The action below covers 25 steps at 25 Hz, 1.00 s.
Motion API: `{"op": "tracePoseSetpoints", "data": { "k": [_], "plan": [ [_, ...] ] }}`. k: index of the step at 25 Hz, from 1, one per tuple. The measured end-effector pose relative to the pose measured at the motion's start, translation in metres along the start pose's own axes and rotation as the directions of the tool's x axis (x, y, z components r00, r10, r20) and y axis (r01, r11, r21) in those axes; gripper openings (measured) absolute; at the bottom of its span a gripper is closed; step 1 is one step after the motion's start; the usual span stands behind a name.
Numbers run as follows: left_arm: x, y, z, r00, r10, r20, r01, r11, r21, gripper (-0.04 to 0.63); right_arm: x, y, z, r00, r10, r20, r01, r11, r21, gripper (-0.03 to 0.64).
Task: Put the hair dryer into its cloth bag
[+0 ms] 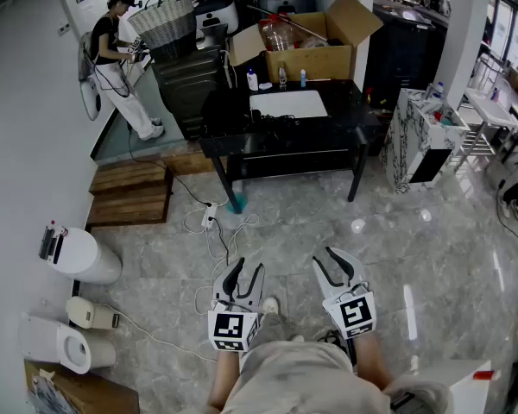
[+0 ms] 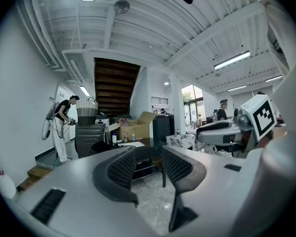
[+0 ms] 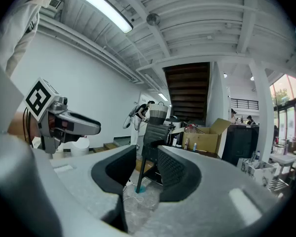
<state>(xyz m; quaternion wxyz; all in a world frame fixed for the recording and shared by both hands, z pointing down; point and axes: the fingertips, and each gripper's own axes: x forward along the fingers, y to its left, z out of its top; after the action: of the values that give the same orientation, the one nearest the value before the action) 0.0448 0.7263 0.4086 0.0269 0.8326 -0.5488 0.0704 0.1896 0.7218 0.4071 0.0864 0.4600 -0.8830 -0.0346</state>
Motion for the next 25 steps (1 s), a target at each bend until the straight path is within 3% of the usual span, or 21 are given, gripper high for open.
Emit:
{"op": "tracePoseSetpoints", "data": {
  "k": [7,11,25],
  "plan": [
    [0.030,0.020,0.001,1.000,0.008,0.007,-0.008,1.000,0.011,0.163,0.035,-0.014,0.001,1.000,-0.005,0.030,0.007,0.997,-0.070,0.124],
    [0.054,0.043,-0.002,1.000,0.001,0.005,-0.001,1.000,0.009,0.163,0.065,-0.020,-0.002,1.000,-0.026,-0.007,0.026,1.000,-0.004,0.124],
    [0.141,0.123,0.010,0.999,-0.043,-0.004,0.043,0.999,0.004,0.160,0.177,-0.038,0.010,0.999,-0.028,-0.038,0.027,1.000,-0.011,0.124]
  ]
}}
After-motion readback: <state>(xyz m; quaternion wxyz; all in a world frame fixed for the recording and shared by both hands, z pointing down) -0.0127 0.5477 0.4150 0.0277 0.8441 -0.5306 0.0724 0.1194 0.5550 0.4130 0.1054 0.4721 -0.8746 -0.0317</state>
